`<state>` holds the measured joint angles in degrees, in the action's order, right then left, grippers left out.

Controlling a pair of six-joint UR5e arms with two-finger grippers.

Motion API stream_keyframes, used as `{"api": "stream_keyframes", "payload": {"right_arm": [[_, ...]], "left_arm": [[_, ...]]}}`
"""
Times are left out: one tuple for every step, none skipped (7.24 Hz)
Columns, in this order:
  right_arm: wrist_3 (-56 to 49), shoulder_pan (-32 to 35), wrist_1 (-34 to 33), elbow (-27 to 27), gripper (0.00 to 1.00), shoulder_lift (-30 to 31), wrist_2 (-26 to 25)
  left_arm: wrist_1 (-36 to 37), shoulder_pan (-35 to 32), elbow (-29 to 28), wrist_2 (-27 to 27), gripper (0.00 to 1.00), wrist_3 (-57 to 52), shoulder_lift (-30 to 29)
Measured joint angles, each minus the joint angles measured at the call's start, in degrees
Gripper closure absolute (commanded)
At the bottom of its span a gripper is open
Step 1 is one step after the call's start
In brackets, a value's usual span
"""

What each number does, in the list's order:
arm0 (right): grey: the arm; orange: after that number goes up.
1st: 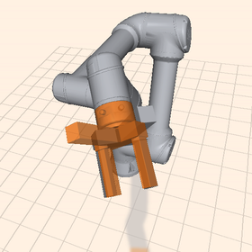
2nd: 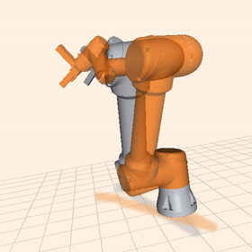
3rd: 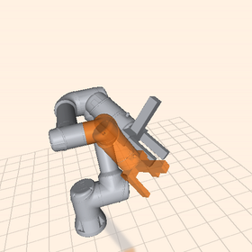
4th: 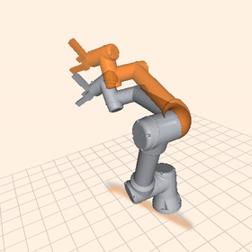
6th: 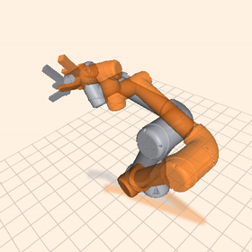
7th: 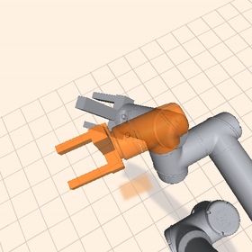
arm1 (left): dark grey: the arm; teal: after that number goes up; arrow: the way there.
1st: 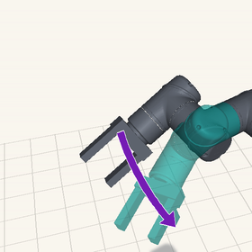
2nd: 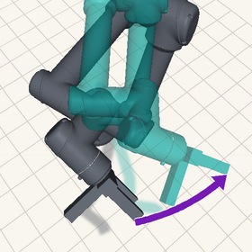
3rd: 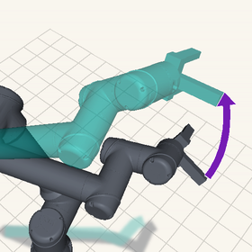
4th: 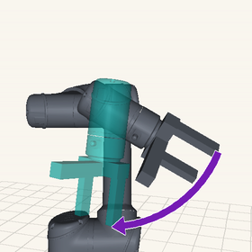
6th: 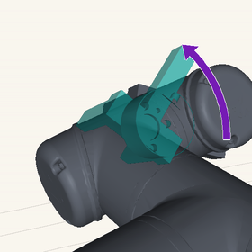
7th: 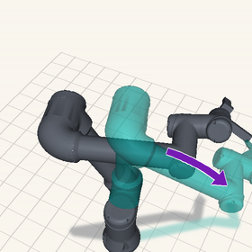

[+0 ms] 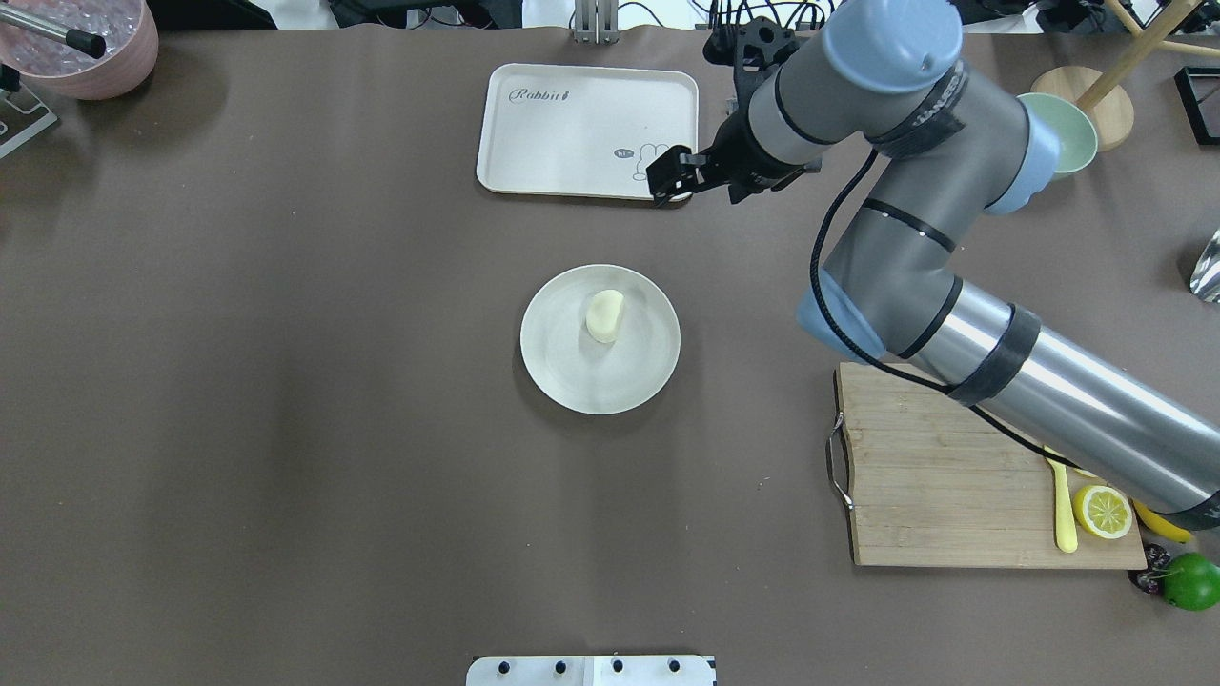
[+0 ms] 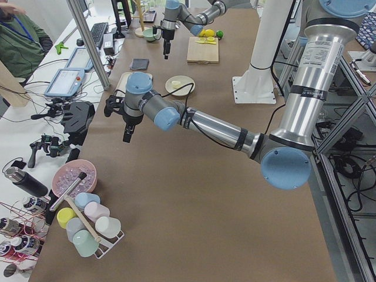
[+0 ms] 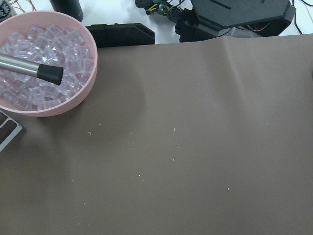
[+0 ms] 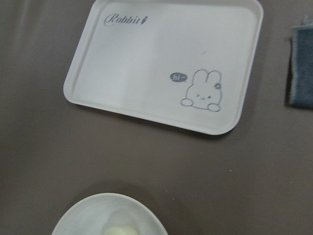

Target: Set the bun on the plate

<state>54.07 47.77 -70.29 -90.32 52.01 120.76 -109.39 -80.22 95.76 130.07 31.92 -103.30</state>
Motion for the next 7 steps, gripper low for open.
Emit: {"api": "stream_keyframes", "payload": {"right_arm": [[-4.0, 3.2, -2.6, -0.7, 0.00, 1.0, 2.4], [-9.0, 6.5, -5.9, -2.0, 0.00, 2.5, 4.5], [-14.9, 10.4, -10.1, -4.0, 0.00, 4.4, 6.8], [-21.1, 14.3, -14.3, -6.0, 0.00, 6.5, 8.6], [-27.1, 17.9, -17.6, -7.6, 0.00, 9.0, 9.7], [-32.5, 20.9, -19.1, -8.2, 0.00, 11.4, 10.1], [-37.2, 23.3, -19.7, -8.2, 0.00, 13.6, 10.1]], "left_arm": [[0.4, -2.4, -1.6, 0.5, 0.02, -0.2, 0.0], [0.9, -4.9, -3.9, 2.1, 0.02, -0.5, -0.2], [1.2, -7.4, -6.5, 4.2, 0.02, -1.5, -0.5], [1.4, -9.6, -9.1, 5.6, 0.02, -3.2, -0.6], [1.5, -11.6, -11.5, 6.2, 0.02, -4.4, -0.7], [2.1, -12.6, -13.2, 6.3, 0.02, -5.0, -0.9], [2.9, -13.1, -14.4, 6.3, 0.02, -5.2, -1.1]]}}
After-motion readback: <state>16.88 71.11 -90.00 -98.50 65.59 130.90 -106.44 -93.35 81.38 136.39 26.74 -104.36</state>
